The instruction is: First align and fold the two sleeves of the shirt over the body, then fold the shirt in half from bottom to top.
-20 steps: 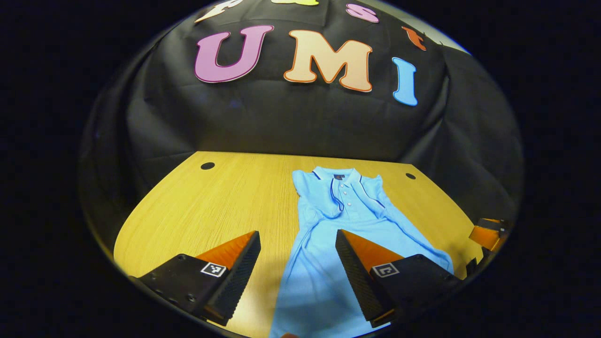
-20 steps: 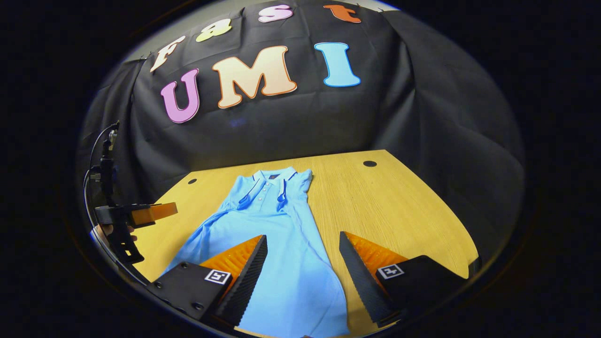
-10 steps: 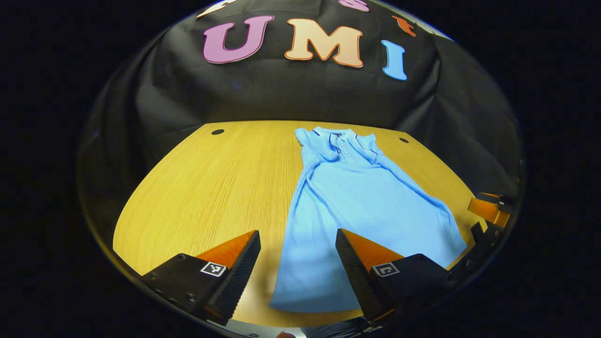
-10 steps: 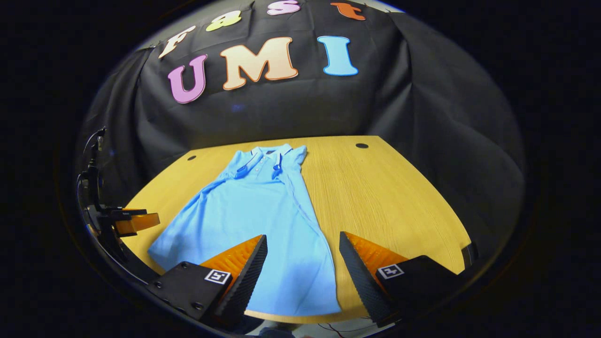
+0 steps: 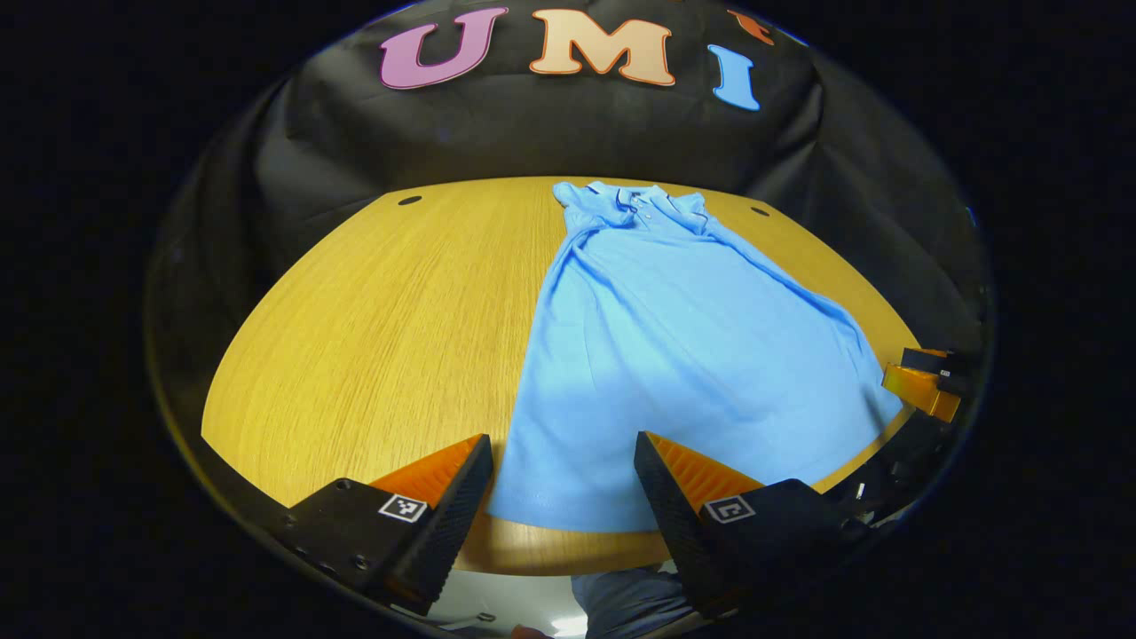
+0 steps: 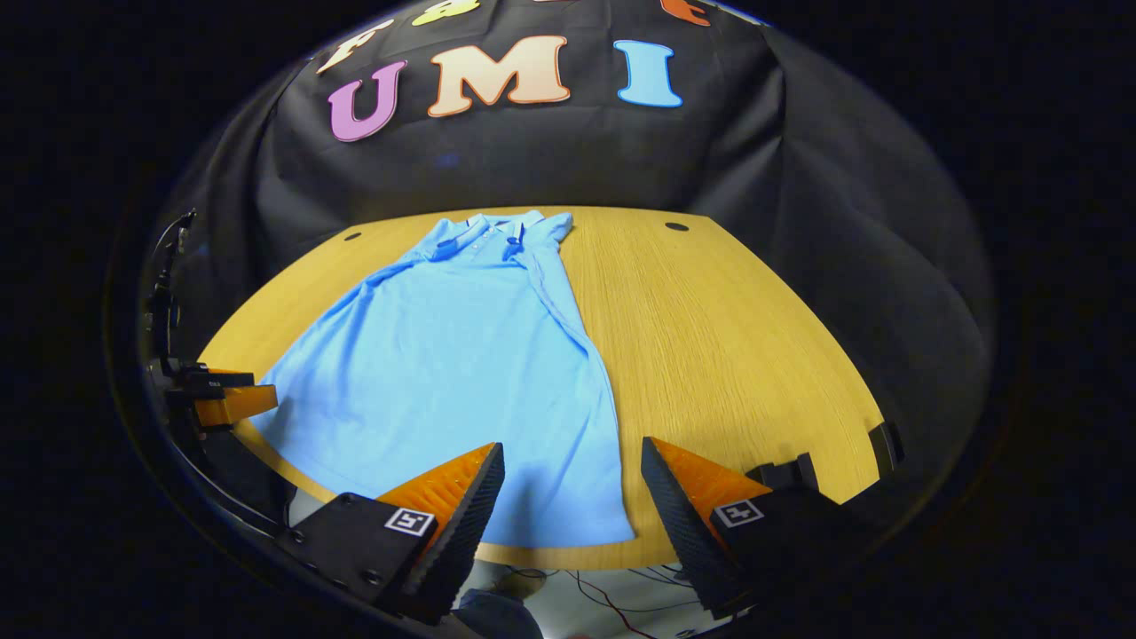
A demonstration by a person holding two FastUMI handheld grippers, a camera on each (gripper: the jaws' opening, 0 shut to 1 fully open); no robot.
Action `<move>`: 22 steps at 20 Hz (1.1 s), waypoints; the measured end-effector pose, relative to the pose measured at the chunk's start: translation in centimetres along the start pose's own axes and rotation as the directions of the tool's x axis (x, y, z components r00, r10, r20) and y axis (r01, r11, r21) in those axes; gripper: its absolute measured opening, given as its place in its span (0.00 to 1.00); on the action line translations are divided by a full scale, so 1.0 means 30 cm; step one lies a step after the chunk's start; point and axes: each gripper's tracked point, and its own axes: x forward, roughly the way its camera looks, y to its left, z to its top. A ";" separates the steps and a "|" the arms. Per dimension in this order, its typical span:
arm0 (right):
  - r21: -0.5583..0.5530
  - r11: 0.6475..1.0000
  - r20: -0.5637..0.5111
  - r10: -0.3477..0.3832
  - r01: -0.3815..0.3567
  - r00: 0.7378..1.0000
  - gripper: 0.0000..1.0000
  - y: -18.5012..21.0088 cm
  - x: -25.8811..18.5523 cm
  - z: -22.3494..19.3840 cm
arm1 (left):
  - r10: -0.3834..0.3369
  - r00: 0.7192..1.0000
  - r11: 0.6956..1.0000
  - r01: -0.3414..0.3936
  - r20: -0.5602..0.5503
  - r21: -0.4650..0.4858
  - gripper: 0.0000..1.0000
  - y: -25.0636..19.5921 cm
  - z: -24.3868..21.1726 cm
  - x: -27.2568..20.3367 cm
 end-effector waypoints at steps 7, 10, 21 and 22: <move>0.044 0.999 -0.077 -0.011 0.015 0.997 0.98 -0.003 0.000 -0.098 | -0.006 0.999 0.999 0.005 0.042 0.039 1.00 -0.016 0.002 0.003; 0.006 0.999 -0.065 0.035 -0.035 0.997 0.95 0.058 0.005 -0.100 | -0.023 0.997 0.999 0.020 0.072 0.041 0.94 -0.038 0.003 0.007; 0.111 0.985 -0.144 0.146 -0.131 0.979 0.02 0.134 0.001 -0.100 | -0.128 0.991 0.987 0.131 0.036 -0.097 0.00 -0.123 0.006 0.015; 0.120 0.984 -0.141 0.151 -0.135 0.978 0.03 0.137 -0.001 -0.095 | -0.124 0.992 0.988 0.127 0.031 -0.094 0.00 -0.123 0.010 0.015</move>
